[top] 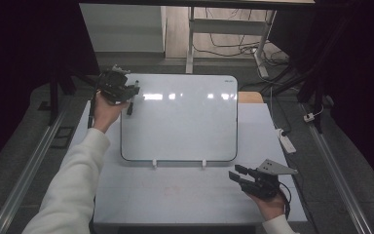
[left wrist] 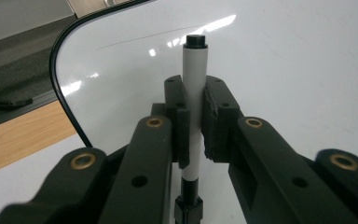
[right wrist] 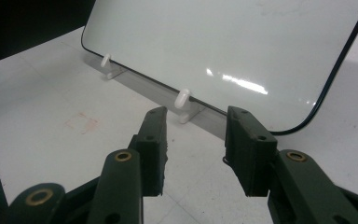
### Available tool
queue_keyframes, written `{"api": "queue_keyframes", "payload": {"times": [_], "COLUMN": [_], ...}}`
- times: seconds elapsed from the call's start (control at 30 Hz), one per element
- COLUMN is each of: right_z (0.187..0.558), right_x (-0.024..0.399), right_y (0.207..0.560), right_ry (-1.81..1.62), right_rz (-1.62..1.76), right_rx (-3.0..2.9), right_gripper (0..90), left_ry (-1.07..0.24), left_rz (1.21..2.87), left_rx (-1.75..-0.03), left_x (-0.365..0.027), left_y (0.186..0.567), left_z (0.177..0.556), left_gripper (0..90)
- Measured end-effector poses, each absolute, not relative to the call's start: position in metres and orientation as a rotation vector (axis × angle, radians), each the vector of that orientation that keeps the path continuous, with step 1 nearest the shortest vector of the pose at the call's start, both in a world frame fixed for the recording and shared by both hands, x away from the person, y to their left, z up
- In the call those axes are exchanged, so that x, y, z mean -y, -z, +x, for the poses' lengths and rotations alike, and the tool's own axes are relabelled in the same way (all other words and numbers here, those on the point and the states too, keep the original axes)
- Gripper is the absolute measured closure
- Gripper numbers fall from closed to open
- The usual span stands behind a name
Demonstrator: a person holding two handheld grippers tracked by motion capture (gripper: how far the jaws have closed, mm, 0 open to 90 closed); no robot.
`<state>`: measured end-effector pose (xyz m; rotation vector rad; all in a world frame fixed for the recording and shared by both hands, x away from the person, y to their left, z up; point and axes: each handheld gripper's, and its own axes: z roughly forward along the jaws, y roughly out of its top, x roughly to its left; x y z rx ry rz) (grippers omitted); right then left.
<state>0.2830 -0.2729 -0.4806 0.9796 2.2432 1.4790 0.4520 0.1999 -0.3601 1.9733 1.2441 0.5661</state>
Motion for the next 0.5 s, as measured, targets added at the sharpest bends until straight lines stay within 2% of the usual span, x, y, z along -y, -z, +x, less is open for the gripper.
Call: {"api": "queue_keyframes", "payload": {"times": [0.5], "right_z": [0.284], "right_x": [0.271], "right_y": [0.485], "right_ry": [-1.465], "right_rz": [0.986], "right_rx": [-2.252], "right_gripper": [57.4], "left_ry": [-0.635], "left_rz": [1.970], "left_rx": [-1.254], "left_x": [-0.198], "left_y": [0.364], "left_z": [0.464], "left_gripper": [79.9]}}
